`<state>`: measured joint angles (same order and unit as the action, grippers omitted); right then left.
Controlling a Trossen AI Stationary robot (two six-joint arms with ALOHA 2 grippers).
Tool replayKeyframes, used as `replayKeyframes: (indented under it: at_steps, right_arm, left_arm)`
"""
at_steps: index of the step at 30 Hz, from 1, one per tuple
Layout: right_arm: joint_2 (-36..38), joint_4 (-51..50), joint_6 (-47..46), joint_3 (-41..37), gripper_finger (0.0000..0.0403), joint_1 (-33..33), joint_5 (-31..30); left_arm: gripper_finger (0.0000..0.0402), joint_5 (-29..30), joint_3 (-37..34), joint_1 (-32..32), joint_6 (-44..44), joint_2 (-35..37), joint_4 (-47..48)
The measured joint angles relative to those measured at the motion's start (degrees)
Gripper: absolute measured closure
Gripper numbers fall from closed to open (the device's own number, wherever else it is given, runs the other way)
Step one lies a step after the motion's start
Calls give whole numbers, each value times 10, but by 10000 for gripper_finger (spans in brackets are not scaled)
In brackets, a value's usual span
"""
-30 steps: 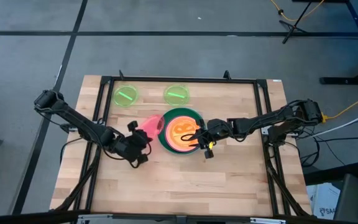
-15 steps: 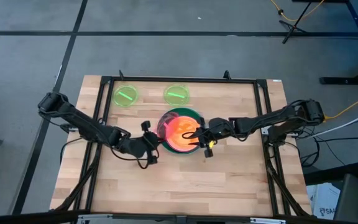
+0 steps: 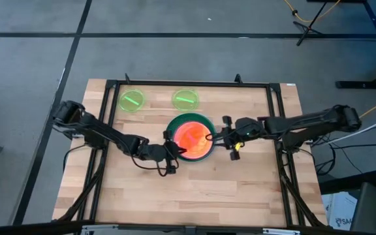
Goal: Stack plastic plates
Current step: Stack the light pink plate on top of the orange plate
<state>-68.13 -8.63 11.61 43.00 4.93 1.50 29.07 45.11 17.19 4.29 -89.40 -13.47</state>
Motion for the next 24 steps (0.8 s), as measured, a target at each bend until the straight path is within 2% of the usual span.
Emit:
replayKeyframes:
  at_steps: [5,10,24]
  right_arm:
    - [42,-47,-9,0,293,0,-5]
    - [48,-72,-11,0,293,0,-5]
    - [63,-13,-36,-90,293,0,-7]
  left_arm:
    - [401,-4,0,-12,-12,-24,-29]
    - [401,-27,0,-34,-23,-50,-75]
    - [401,-68,0,-49,-29,-74,-64]
